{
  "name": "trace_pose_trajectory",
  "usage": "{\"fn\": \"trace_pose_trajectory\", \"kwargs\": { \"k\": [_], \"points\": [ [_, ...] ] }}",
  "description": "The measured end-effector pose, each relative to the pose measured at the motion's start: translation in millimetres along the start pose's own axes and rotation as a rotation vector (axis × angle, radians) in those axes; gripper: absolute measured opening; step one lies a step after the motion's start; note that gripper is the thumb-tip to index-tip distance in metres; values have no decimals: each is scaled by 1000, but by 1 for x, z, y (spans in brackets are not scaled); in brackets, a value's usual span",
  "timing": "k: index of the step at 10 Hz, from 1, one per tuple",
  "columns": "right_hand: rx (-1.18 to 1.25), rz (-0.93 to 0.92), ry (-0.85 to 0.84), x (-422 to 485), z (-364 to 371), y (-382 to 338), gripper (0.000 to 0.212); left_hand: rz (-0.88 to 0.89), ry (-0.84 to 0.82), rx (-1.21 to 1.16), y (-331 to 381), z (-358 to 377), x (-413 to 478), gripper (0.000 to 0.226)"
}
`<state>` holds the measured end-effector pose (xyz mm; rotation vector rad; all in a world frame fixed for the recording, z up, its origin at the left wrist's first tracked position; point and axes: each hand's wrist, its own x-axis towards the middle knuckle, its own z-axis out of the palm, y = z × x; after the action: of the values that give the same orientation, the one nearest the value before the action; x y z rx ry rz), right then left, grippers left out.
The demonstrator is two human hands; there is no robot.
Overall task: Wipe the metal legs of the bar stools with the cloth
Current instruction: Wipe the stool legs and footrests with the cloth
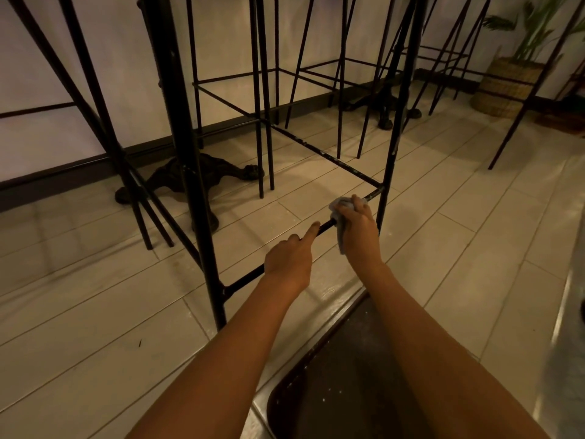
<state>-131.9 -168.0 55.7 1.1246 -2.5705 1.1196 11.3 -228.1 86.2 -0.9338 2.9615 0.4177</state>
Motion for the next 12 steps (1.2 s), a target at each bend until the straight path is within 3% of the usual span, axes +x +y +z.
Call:
{"fn": "trace_pose_trajectory", "kwargs": {
  "k": [3, 7, 12],
  "points": [
    [36, -87, 72, 3, 26, 17, 22, 14, 6, -14, -1, 4, 7, 82],
    [-230, -26, 60, 38, 8, 33, 36, 56, 32, -31, -3, 5, 6, 86],
    [-166, 20, 60, 57, 3, 42, 31, 47, 52, -16, -4, 7, 6, 90]
  ]
}}
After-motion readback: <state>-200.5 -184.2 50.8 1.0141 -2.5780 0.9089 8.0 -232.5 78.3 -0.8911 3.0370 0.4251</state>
